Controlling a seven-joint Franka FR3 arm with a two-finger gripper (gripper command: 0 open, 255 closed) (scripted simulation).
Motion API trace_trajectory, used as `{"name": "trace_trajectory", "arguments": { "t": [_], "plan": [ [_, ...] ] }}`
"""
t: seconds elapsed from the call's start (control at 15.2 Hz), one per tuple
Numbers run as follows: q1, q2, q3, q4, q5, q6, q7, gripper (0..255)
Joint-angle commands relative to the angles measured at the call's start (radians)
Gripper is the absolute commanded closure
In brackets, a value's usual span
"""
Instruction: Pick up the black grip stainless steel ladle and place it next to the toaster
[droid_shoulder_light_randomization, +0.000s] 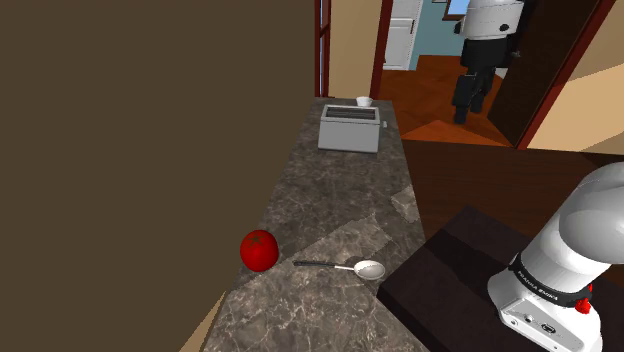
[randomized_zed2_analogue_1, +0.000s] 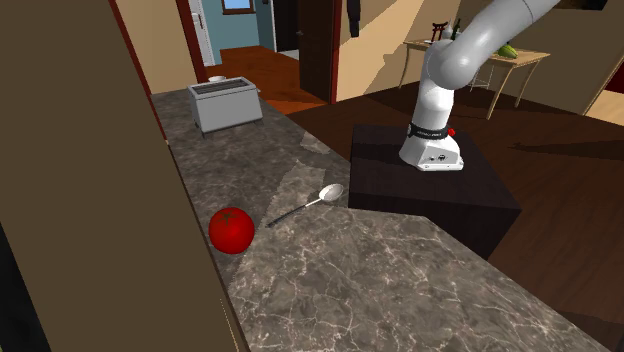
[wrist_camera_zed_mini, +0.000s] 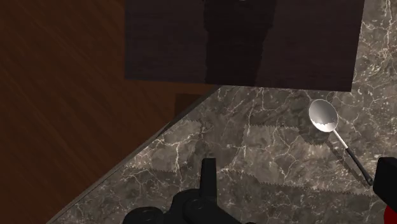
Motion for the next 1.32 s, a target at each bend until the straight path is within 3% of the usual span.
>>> {"name": "trace_trajectory", "arguments": {
  "t": [0.0, 0.59, 1.25],
  "plan": [
    [0.000, 0.000, 0.000, 0.000, 0.000, 0.000, 0.000, 0],
    [0.084, 0.121, 0.053, -0.178, 0.062, 0.314, -0.046, 0],
    [0.180, 0.392, 0.126, -0.259, 0.129, 0.686, -0.105, 0]
  ]
}}
